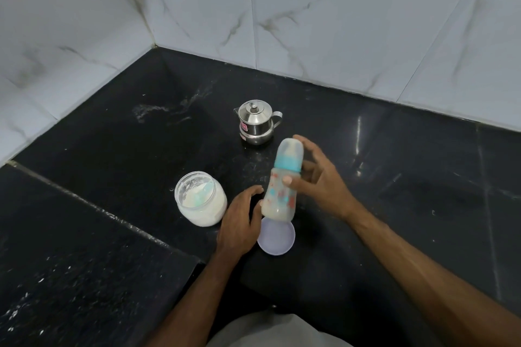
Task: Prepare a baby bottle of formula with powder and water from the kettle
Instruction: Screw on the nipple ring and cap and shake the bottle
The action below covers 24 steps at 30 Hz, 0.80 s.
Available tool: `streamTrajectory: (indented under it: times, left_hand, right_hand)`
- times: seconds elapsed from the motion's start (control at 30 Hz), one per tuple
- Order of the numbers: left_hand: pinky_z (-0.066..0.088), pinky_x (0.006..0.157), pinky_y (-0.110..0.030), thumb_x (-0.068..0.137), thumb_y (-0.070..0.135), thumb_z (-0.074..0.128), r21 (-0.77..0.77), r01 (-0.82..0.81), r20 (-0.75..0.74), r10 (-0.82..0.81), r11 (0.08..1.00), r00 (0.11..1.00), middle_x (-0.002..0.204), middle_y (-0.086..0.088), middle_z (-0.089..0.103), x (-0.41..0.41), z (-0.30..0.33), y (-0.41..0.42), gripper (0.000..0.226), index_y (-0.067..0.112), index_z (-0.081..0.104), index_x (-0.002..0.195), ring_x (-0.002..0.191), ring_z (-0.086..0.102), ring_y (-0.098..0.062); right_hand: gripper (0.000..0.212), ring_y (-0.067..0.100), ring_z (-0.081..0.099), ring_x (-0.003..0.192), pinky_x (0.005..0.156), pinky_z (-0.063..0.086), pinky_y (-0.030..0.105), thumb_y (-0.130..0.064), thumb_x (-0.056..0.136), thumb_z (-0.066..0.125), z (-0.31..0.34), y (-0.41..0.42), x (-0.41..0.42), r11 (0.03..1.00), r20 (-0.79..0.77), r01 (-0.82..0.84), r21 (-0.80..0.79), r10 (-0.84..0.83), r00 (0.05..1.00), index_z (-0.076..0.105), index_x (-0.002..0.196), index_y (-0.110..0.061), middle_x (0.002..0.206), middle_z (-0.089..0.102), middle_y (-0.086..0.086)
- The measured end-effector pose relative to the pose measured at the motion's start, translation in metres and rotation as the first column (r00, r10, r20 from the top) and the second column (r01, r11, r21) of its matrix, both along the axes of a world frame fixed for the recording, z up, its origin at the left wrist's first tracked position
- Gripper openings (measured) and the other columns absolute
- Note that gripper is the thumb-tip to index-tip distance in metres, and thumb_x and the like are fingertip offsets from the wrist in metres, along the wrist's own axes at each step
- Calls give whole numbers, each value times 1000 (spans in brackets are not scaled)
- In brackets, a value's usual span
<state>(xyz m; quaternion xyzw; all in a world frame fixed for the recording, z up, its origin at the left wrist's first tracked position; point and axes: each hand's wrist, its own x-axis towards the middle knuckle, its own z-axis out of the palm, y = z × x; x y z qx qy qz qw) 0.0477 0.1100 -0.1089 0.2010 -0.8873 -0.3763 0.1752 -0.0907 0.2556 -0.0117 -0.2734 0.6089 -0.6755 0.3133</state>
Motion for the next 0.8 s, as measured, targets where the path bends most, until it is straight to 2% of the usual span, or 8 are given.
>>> streamTrajectory:
  times: [0.17,0.33,0.4,0.5,0.57,0.67,0.7,0.8]
  left_hand:
    - [39,99,-19,97,33,44,-8,-26,-21,25,1000,999,127,10,58,1,5,5,34,20,55,126,117,52,-3]
    - [46,92,-25,94,28,54,54,42,-57,-39,998,998,121,11,61,1,6,2,29,26,54,123,110,57,-6]
    - [43,93,-23,95,26,53,26,13,-57,-12,1000,998,122,11,60,2,7,4,30,24,54,125,111,56,-6]
    - [42,98,-23,96,32,45,0,-28,-34,28,1000,999,126,9,59,2,5,4,34,20,55,126,116,52,-3]
    - [42,96,-23,97,30,48,-5,-24,-33,24,1000,999,125,8,60,2,5,4,32,19,55,126,113,52,-3]
    - [44,93,-23,93,16,57,16,16,-33,-15,1000,999,121,5,61,2,4,2,32,21,54,125,110,57,-8]
    - [45,93,-23,94,18,58,30,17,-38,-16,999,999,121,6,61,2,5,2,32,22,54,125,111,57,-9]
    - [37,96,-17,97,31,47,10,-17,-20,17,1000,1000,125,8,60,2,6,5,33,21,55,127,116,53,-6]
  right_hand:
    - [72,27,68,105,74,58,42,-19,83,69,9,-8,-17,901,298,386,-200,-319,900,32,144,-21,117,65,8]
    - [72,24,67,107,76,59,35,-2,82,70,0,-7,7,1000,-13,-16,1,16,1000,35,140,-24,126,59,10]
    - [74,26,67,106,75,59,37,-8,80,75,6,-9,3,993,47,90,-76,-87,995,36,140,-24,125,61,12]
    - [72,27,69,102,71,58,40,-25,81,75,13,-12,-11,912,301,356,-204,-288,909,36,142,-22,115,68,7]
    - [69,24,69,102,68,58,38,-20,83,71,13,-11,-6,938,253,297,-178,-249,935,35,141,-24,118,65,8]
    - [74,27,66,108,75,59,38,-10,80,72,5,-6,7,999,-6,-29,-14,29,1000,34,141,-24,127,58,11]
    - [75,29,66,108,77,59,38,-7,79,72,4,-6,5,999,-32,-43,-18,42,999,34,142,-22,126,59,11]
    - [74,29,68,103,73,59,41,-16,79,72,15,-10,-9,951,165,259,-171,-231,959,34,143,-19,116,66,8]
